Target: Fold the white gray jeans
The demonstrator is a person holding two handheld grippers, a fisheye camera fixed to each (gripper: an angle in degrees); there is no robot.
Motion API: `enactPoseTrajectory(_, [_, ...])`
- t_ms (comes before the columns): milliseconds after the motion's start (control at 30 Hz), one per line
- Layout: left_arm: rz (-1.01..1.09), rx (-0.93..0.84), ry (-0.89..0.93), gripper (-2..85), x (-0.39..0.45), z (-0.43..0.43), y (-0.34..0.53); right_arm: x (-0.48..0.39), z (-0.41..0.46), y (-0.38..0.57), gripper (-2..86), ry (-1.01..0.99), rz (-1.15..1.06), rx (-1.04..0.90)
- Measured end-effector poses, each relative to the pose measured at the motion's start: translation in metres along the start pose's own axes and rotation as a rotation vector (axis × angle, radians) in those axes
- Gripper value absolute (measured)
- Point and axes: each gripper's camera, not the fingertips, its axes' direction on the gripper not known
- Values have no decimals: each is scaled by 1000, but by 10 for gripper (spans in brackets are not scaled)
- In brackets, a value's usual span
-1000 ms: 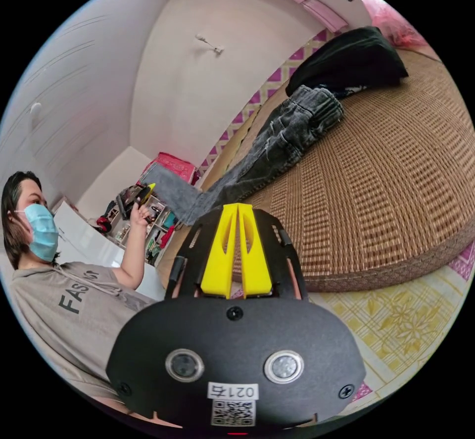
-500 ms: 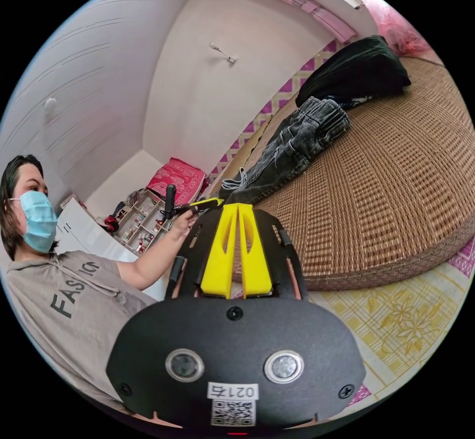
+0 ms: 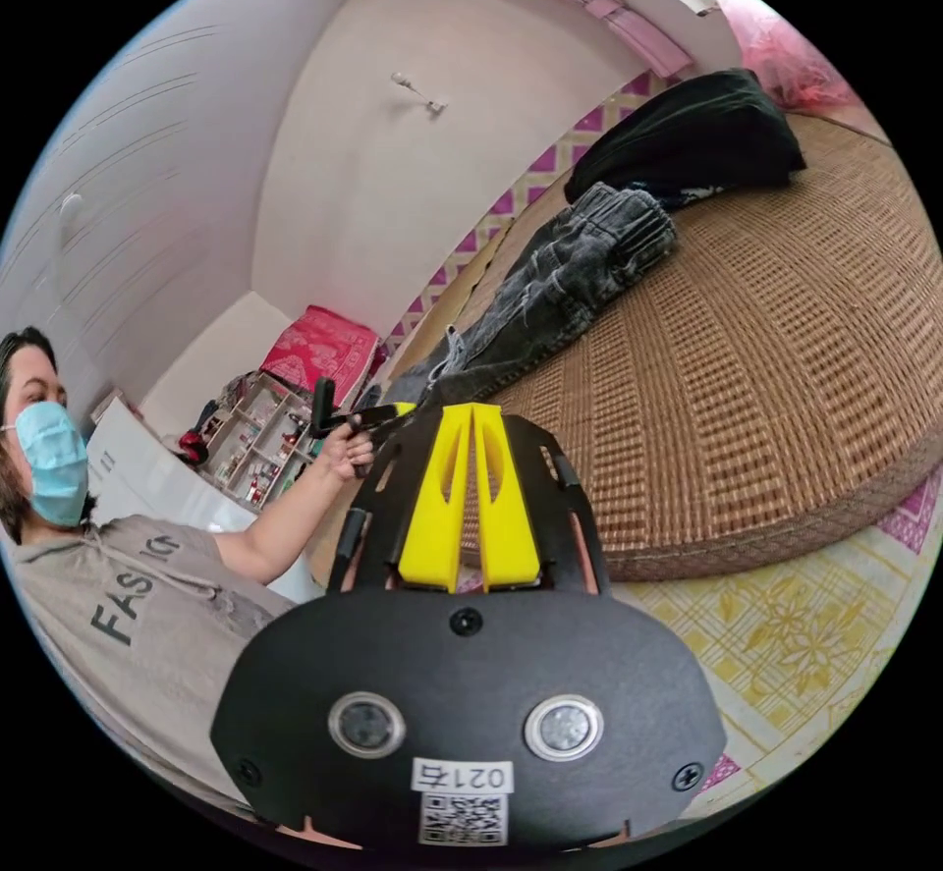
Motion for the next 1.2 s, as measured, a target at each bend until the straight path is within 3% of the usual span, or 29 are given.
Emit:
enactPoseTrajectory(67, [-28, 147, 91, -8, -13, -46, 17, 3, -4, -10, 59, 51, 72, 45])
enactPoseTrajectory(267, [-98, 279, 59, -9, -61, -137, 80, 47, 0, -73, 126, -77, 431, 219])
enactPoseTrajectory(500, [-204, 329, 16, -10, -134, -192, 178, 32, 63, -129, 116, -18, 646, 340])
enactPoseTrajectory(667, [-325, 513, 219, -10, -227, -215, 266, 4, 95, -164, 85, 5, 703, 325])
enactPoseTrajectory(767, [-303, 616, 383, -10, -259, -222, 296, -66, 103, -198, 69, 122, 560, 294])
enactPoseTrajectory(933, [-305, 619, 473, -9, -287, -226, 318, -261, 154, -263, 66, 253, 163, 225])
enactPoseTrajectory(1067, [-339, 653, 493, -9, -304, -231, 340, -473, 278, -277, 67, 420, -323, 62])
enactPoseTrajectory(1200, [-344, 675, 509, -9, -314, -234, 355, -634, 453, -200, 67, 556, -787, -134])
